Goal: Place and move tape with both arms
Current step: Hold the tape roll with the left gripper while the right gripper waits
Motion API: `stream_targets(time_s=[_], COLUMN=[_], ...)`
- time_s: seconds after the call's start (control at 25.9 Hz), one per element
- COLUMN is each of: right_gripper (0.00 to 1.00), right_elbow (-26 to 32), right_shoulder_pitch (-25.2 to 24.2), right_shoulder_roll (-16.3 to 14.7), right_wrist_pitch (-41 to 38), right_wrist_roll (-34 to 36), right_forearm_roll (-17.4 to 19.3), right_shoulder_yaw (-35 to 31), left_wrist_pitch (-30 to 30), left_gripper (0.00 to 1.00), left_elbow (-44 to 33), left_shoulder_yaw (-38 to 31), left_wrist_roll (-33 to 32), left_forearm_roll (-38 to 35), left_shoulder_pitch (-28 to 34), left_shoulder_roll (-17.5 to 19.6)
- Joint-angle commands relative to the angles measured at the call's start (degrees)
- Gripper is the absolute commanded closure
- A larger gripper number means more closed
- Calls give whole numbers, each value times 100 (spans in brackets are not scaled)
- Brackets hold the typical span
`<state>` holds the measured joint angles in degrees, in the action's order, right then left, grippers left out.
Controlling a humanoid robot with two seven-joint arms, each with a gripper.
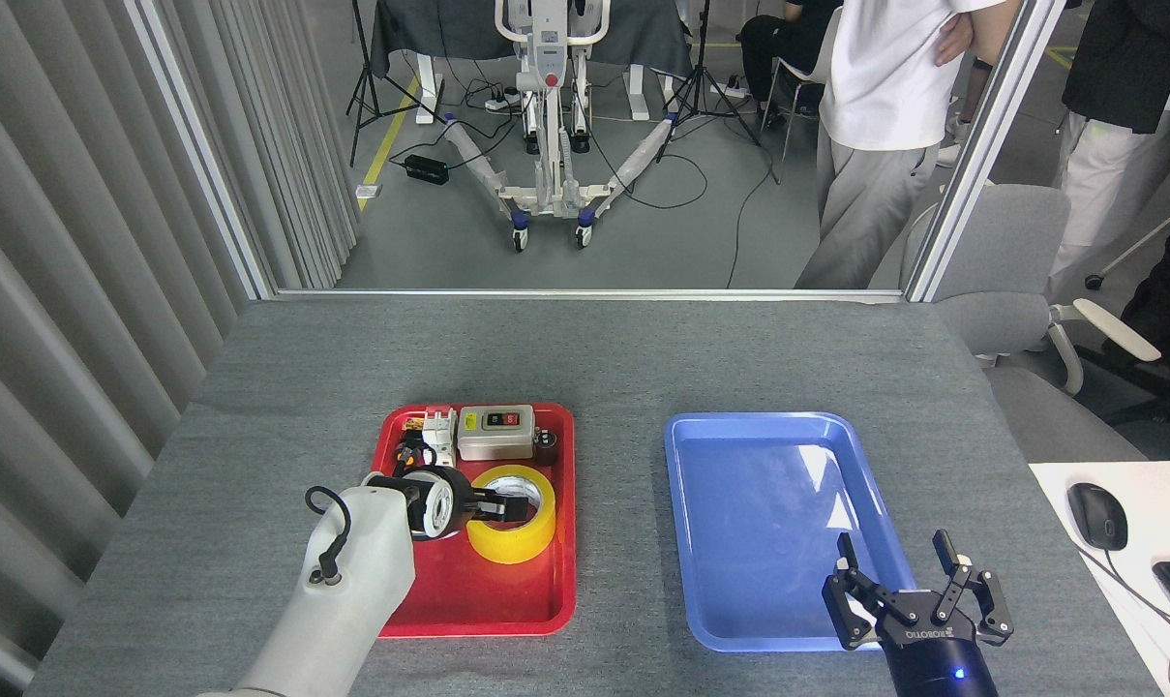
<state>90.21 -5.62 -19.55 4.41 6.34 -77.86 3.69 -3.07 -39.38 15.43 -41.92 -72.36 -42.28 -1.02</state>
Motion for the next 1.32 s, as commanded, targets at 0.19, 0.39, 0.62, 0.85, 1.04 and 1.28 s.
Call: stream_targets(time_s=[0.19, 0.39, 0.62, 0.85, 1.04, 1.28], right_gripper=[0, 0, 0, 0, 0, 0], right_elbow=[-12, -73, -73, -73, -73, -73], right_shoulder_pitch=[17, 52, 70, 307, 351, 333], right_shoulder_roll=[21, 118, 162, 425, 583, 592], right_wrist_pitch=[-63, -80, -80, -89, -89, -80], right_wrist_roll=[-1, -10, -10, -19, -19, -28], right_forearm_roll=[25, 25, 25, 25, -19, -54], right_shoulder_yaw=[26, -9, -9, -9, 26, 44], left_wrist_pitch=[-1, -1, -9, -45, -62, -80], left_gripper=[3, 13, 24, 29, 31, 48], left_elbow=[185, 229, 282, 379, 388, 388], left_shoulder_yaw=[136, 180, 180, 259, 259, 259], left_wrist_roll=[69, 359, 570, 562, 562, 562], left_forearm_roll=[-23, -23, -23, -41, -102, -102], left_shoulder_pitch=[-34, -43, -43, -43, -43, -43], left_shoulder_roll=[-13, -48, -48, -30, 31, 49])
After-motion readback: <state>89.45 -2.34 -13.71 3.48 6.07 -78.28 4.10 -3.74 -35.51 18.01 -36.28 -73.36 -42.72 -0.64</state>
